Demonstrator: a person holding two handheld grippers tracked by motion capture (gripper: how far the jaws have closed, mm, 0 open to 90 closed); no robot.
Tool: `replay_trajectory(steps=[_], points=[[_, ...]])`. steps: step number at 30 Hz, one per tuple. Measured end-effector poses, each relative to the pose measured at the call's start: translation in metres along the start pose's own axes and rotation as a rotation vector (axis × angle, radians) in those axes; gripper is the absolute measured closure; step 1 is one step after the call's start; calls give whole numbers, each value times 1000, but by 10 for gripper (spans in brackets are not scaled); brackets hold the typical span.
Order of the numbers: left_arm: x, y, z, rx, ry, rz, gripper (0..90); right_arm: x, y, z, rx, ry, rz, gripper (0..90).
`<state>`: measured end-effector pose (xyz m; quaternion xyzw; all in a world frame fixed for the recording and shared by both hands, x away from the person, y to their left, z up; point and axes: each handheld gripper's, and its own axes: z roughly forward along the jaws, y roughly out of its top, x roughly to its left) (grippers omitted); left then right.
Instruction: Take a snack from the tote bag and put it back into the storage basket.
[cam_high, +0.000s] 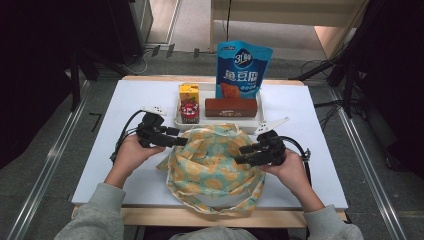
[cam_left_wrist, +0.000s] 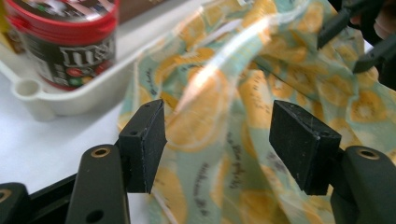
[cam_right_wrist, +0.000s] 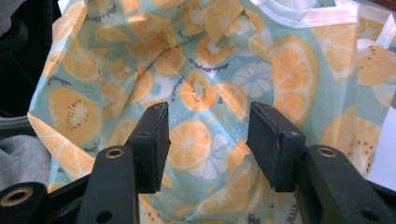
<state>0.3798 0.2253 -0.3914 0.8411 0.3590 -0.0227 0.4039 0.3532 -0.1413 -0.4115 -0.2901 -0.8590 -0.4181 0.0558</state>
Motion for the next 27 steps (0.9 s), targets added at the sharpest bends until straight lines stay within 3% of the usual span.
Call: replay_trajectory(steps=[12, 27], points=[[-16, -11, -7, -7, -14, 6, 348, 0, -2, -4, -4, -8, 8, 501], [-24, -27, -20, -25, -11, 2, 340, -4, -9, -15, -32, -29, 9, 497]])
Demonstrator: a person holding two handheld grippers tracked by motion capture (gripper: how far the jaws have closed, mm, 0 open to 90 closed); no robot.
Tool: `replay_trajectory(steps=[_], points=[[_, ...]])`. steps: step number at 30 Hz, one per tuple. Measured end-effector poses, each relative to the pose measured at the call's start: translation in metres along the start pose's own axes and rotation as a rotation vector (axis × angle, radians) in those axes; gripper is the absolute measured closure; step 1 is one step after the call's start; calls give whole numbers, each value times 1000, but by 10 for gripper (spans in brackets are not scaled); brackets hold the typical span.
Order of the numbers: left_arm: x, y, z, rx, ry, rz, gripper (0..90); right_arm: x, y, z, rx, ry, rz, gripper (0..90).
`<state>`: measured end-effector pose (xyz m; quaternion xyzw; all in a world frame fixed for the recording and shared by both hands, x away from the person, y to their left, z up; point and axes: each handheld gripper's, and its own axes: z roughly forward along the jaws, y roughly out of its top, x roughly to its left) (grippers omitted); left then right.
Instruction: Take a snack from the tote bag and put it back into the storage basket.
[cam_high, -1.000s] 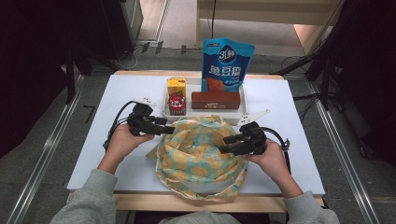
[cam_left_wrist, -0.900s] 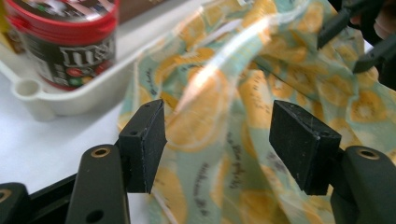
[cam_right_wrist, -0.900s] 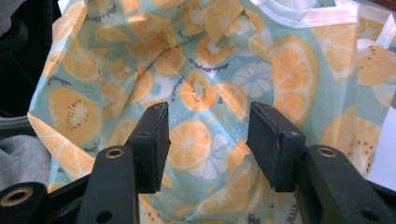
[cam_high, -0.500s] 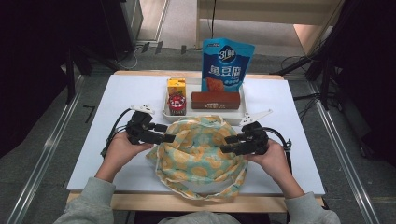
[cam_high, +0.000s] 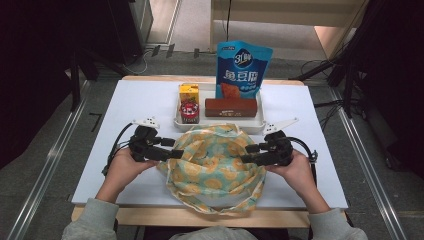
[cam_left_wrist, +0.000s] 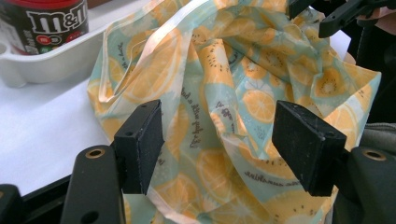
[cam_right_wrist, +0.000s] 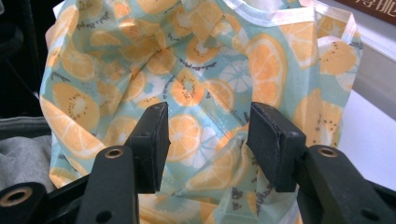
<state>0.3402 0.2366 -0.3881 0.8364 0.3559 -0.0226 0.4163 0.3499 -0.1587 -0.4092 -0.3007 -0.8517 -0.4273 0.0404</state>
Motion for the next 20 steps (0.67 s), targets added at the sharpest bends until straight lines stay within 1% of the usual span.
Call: replay_trajectory(steps=[3, 5, 9, 12, 16, 20], points=[[-1, -2, -4, -14, -7, -7, 339, -1, -1, -1, 0, -4, 4, 496], [-1, -3, -5, -17, -1, -5, 339, -1, -1, 0, 0, -4, 4, 495], [0, -4, -6, -18, -4, -8, 338, -2, -1, 1, 1, -1, 1, 494], [0, -4, -5, -10, -3, -5, 338, -2, -1, 0, -1, 7, 11, 494], [2, -4, -4, -4, 3, -9, 335, -3, -2, 0, -4, 7, 11, 493], [3, -3, -6, -12, 2, -11, 327, -4, -1, -1, -13, 9, 10, 486]])
